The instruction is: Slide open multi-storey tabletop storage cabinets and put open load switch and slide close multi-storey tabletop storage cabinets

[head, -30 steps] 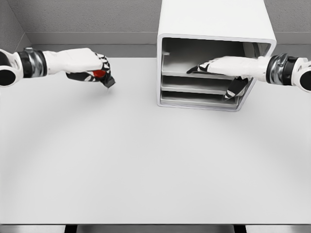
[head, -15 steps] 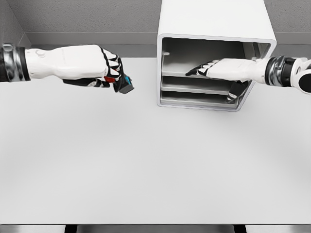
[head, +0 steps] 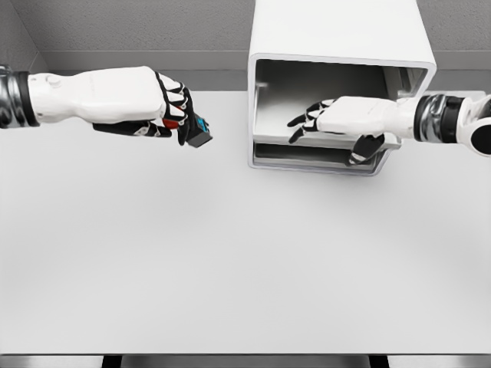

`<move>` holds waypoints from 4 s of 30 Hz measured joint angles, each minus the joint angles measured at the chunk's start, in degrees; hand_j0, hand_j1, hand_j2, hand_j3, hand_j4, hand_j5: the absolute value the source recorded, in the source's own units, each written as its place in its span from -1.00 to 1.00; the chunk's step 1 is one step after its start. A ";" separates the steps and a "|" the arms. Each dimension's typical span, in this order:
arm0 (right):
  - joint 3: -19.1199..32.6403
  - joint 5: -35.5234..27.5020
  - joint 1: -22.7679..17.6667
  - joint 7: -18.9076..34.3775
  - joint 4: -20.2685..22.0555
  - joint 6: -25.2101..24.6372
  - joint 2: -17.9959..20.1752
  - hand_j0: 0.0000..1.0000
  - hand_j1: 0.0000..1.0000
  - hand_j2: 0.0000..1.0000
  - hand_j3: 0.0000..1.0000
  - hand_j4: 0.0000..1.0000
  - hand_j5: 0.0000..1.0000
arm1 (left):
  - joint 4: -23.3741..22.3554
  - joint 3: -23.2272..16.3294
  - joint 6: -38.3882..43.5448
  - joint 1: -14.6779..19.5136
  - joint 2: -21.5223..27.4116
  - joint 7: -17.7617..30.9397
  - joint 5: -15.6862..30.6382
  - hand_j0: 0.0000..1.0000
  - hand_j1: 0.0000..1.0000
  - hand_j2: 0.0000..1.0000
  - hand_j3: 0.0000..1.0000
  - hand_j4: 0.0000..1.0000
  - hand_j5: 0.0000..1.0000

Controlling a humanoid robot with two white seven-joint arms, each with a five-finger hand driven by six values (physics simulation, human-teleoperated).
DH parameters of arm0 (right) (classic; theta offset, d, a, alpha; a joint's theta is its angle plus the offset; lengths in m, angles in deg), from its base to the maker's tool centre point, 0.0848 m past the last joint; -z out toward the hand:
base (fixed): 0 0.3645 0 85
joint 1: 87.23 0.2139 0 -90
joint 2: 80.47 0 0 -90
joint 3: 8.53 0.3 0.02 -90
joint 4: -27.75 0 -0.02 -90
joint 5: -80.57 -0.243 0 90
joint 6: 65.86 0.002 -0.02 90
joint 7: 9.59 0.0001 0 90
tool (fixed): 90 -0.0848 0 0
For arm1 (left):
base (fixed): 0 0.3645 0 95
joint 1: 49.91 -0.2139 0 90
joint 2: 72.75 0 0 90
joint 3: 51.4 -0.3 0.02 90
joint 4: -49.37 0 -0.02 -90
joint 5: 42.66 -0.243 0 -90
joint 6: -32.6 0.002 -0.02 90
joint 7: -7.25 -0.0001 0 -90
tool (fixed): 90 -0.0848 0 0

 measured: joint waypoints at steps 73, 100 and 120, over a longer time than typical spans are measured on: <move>0.68 -20.33 -2.73 0.29 1.98 19.78 28.23 1.00 1.00 1.00 1.00 1.00 1.00 | -13.05 2.46 -0.07 2.55 -31.41 5.28 -19.14 0.99 0.99 0.99 0.99 0.99 0.99; 2.90 -20.59 -8.89 -3.87 4.14 19.77 24.97 1.00 1.00 1.00 1.00 1.00 1.00 | -5.81 2.48 -0.10 -2.11 2.16 5.60 9.91 1.00 1.00 1.00 1.00 1.00 1.00; 2.82 -20.53 -11.52 -5.92 4.57 19.75 20.62 1.00 1.00 1.00 1.00 1.00 1.00 | -5.89 2.38 -0.08 -2.73 1.86 5.59 10.00 1.00 1.00 1.00 1.00 1.00 1.00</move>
